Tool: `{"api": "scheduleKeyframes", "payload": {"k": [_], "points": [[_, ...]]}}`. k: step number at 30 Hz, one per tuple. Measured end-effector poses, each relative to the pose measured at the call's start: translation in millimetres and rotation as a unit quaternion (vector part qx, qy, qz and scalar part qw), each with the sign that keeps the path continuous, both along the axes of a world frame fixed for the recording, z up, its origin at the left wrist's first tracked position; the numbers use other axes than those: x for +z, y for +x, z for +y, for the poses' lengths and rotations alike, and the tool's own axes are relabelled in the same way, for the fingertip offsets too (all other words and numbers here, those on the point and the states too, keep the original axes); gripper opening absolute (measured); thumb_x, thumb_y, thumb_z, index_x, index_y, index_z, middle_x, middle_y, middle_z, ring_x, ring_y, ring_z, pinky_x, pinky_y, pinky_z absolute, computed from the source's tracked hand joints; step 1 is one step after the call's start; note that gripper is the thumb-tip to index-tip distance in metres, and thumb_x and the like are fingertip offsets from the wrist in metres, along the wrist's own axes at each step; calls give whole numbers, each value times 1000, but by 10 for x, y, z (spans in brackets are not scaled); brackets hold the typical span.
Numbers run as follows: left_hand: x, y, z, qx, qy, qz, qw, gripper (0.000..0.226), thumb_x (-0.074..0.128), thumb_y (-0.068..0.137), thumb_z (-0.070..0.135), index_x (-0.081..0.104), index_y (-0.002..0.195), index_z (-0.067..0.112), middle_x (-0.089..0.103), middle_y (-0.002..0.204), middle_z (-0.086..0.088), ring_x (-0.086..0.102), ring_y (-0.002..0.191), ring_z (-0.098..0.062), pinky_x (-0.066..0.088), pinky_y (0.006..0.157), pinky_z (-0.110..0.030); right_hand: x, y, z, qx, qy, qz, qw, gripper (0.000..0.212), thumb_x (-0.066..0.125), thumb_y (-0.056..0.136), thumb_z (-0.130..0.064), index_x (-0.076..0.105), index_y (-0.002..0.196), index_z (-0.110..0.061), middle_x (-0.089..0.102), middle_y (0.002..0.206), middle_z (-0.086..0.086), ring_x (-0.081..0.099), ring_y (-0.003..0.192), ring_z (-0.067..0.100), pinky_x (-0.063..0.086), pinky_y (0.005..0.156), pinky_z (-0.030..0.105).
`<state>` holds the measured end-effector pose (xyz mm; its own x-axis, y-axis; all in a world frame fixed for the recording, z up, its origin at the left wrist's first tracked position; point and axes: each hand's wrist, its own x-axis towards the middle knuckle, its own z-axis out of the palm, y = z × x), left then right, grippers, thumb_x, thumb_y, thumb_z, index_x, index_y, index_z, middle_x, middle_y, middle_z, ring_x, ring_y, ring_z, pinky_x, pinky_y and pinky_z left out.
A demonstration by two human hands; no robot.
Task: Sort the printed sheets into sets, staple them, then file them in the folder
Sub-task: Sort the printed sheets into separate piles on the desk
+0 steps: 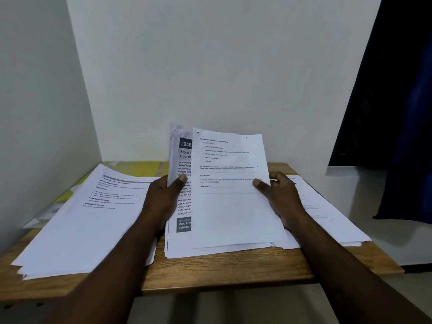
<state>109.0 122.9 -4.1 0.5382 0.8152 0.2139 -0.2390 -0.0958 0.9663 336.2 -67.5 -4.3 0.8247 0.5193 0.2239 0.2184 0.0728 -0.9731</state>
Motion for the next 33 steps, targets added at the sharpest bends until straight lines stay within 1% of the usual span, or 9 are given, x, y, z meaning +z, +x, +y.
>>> {"api": "scheduleKeyframes", "payload": {"k": [3,6,10,12,16,20,25,29,33], "points": [[8,-8,-11,4,16,13,1000,24,72,99,36,75,112,16,82,97,-4,80,87,-26,63,78,-40,-46,-42,41,46,-40,-18,998,43,93,79,-22,69,114,-18,82,103,-1,79,96,22,63,91,50],[18,-22,-21,2,14,9,1000,25,72,99,37,75,113,16,82,98,-3,80,85,-24,62,73,-36,-68,-30,65,41,-50,-31,997,45,95,77,-22,69,114,-20,82,103,-1,79,96,22,63,92,52],[7,-5,-21,-30,-25,-18,999,27,74,98,31,74,117,11,81,104,-10,80,91,-31,64,77,-42,-65,39,54,24,-38,-34,998,43,94,78,-26,69,113,-25,81,106,-1,78,98,23,63,92,53],[-4,26,-1,-45,-47,-20,998,25,73,98,22,73,118,6,80,107,-16,79,93,-35,64,81,-47,-58,36,58,14,-33,-43,998,42,93,80,-25,69,115,-24,81,107,-2,78,98,21,63,91,52],[-31,69,28,-71,-64,-12,995,18,62,99,-2,71,114,-1,79,102,-20,79,79,-32,63,64,-37,-24,6,53,-5,-18,-49,999,40,91,83,-22,69,117,-22,79,108,-5,76,98,17,63,92,48],[-33,69,25,-70,-57,-7,996,19,59,98,-7,71,113,0,80,93,-14,78,77,-29,65,65,-37,-44,37,70,10,-26,-36,999,41,93,80,-24,71,114,-22,80,106,-3,78,97,19,63,92,49],[-42,-6,-1,-54,-30,-4,998,24,73,95,8,73,118,3,79,108,-17,77,99,-38,61,91,-50,-54,7,105,-3,-32,-65,997,38,94,77,-21,72,108,-20,80,102,0,78,95,24,63,91,52],[-5,-9,-80,-37,-36,-23,998,47,91,75,39,78,108,8,79,111,-15,75,108,-36,55,103,-54,-60,23,85,-8,-45,-80,996,44,95,75,-29,73,113,-21,80,104,-1,78,95,24,63,91,53],[30,-27,-90,-10,35,46,998,39,81,76,39,80,107,16,81,104,-8,77,99,-34,59,96,-60,-29,-49,54,-6,-47,-105,993,41,93,78,-28,73,114,-21,80,106,-2,77,96,21,63,91,51]]}}
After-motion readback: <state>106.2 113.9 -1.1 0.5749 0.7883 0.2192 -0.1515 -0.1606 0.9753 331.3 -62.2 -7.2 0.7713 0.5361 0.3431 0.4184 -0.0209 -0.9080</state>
